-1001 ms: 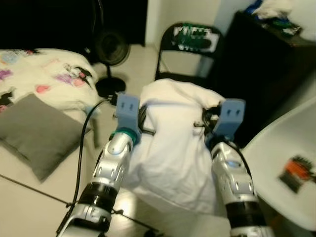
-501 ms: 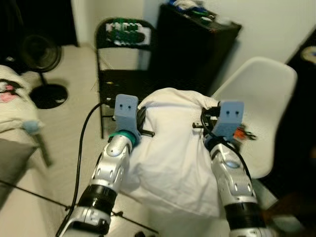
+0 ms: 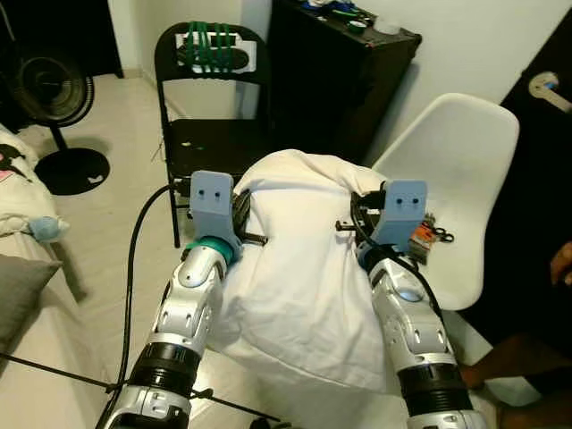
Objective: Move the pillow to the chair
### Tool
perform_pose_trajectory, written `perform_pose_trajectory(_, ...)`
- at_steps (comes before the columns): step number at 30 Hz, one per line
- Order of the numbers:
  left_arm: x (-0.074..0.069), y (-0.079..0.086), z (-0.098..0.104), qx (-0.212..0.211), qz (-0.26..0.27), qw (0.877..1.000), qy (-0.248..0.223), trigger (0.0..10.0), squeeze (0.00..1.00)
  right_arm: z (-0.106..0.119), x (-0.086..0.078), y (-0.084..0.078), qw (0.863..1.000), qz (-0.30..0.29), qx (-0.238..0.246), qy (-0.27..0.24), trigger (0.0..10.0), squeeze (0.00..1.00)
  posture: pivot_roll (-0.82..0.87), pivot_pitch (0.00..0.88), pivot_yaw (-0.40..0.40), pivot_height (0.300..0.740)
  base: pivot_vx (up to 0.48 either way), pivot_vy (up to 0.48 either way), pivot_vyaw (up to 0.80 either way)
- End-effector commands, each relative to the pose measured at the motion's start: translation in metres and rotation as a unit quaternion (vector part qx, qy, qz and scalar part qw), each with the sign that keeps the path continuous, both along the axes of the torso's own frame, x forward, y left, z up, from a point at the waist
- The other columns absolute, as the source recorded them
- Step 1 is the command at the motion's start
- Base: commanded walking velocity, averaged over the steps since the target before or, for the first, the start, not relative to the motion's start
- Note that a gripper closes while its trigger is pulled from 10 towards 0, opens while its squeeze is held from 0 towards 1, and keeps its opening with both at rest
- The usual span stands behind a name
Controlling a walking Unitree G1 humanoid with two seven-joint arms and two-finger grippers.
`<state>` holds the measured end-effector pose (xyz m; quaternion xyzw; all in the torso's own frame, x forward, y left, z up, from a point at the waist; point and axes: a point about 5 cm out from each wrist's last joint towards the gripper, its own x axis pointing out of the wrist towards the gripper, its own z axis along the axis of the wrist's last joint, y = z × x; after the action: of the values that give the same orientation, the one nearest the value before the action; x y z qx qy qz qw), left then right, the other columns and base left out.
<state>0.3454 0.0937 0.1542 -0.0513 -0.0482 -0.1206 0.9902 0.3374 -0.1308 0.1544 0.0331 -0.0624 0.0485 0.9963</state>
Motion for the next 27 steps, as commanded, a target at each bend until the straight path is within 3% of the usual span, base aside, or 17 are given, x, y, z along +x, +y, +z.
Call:
perform_pose_trajectory(1,0.0001,-0.0114,0.0164,-0.011,-0.02,0.999,-0.029,10.0,0.0,0.0095,-0.0007,-0.0023,0.999,-0.001,0.005,-0.032,10.0,0.0,-0.02,0.0,-0.055,0.74,0.364,0.0,0.0)
perform_pose_trajectory(27,-0.0042,-0.0187,0.0165,-0.008,-0.037,0.999,-0.03,10.0,0.0,0.0059,-0.0063,-0.0023,1.0,-0.011,-0.002,-0.027,10.0,0.0,-0.06,0.0,-0.037,0.74,0.363,0.0,0.0)
